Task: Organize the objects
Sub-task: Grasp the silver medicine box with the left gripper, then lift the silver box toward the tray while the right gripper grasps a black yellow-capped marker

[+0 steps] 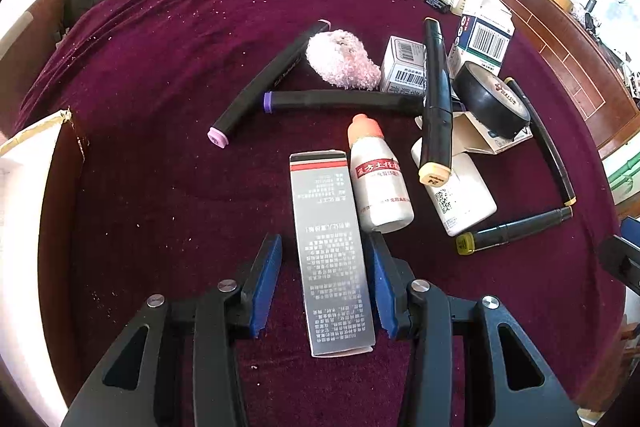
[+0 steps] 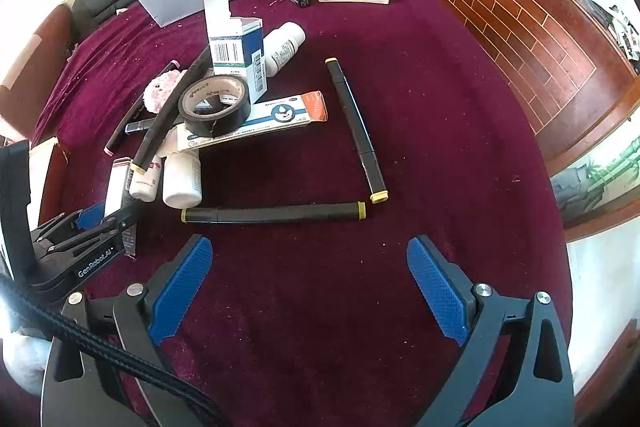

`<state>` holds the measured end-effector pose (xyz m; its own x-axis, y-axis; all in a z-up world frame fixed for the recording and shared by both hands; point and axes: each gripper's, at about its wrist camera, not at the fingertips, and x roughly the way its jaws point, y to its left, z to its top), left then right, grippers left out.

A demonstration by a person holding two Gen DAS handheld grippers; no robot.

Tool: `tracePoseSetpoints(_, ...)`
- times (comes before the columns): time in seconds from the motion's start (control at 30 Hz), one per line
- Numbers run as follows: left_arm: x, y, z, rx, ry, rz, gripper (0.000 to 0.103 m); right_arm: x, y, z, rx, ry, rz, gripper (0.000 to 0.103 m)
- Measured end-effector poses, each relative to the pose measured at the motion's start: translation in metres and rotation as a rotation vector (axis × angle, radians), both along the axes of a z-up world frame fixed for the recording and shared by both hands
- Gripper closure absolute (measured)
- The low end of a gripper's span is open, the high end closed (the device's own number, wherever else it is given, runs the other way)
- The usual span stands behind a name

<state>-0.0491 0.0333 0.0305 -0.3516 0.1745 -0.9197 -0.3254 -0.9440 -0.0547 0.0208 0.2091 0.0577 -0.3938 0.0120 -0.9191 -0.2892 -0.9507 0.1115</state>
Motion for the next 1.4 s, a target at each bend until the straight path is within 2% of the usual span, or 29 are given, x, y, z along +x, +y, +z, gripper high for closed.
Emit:
tracePoseSetpoints(0.13, 0.0, 0.001, -0.001, 0.0, 0.004, 0.005, 0.061, 0.001, 0.001, 0.001, -0.001, 0.0, -0.009, 0.004)
tracePoseSetpoints(0.23, 0.0, 0.002, -0.001, 0.011, 0.005, 0.012, 0.055, 0.003, 0.0, 0.001, -0.002, -0.001, -0.011, 0.004)
tracePoseSetpoints(0.43, 0.005, 0.012, -0.004, -0.038, 0.037, 0.0, 0.046, 0.004, -0.003, 0.001, 0.001, -0.004, -0.001, 0.004)
tracePoseSetpoints(0.5, 0.005, 0.014, -0.005, -0.044, 0.044, 0.003, 0.041, 0.005, -0.004, 0.001, 0.002, -0.004, 0.001, 0.004)
tracePoseSetpoints(0.67, 0.006, 0.014, -0.006, -0.041, 0.056, 0.044, 0.039, 0.006, -0.006, 0.001, 0.003, -0.005, 0.005, 0.004)
tracePoseSetpoints(0.73, 0.005, 0.013, -0.005, -0.042, 0.052, 0.057, 0.043, 0.007, -0.006, 0.001, 0.003, -0.004, 0.006, 0.004)
tracePoseSetpoints(0.8, 0.004, 0.007, -0.002, -0.04, 0.053, 0.078, 0.065, 0.007, -0.006, 0.001, 0.003, -0.003, 0.005, 0.004)
tracePoseSetpoints(0.87, 0.002, -0.004, -0.001, -0.023, 0.045, 0.105, 0.079, 0.006, -0.006, 0.002, 0.004, 0.0, 0.003, 0.004)
tracePoseSetpoints(0.97, -0.001, -0.019, 0.0, 0.011, 0.024, 0.14, 0.081, 0.002, -0.007, 0.003, 0.0, 0.001, 0.007, 0.004)
tracePoseSetpoints(1.23, -0.003, -0.016, -0.002, -0.017, 0.052, 0.145, 0.08, -0.004, -0.022, -0.001, 0.002, -0.008, 0.061, 0.004)
tracePoseSetpoints(1.33, -0.004, -0.029, 0.002, 0.053, 0.017, 0.159, 0.08, -0.004, -0.021, -0.002, -0.002, -0.011, 0.061, 0.004)
tracePoseSetpoints(1.4, 0.0, -0.04, 0.01, 0.074, 0.021, 0.168, 0.08, -0.005, -0.018, 0.0, -0.006, -0.008, 0.055, 0.004)
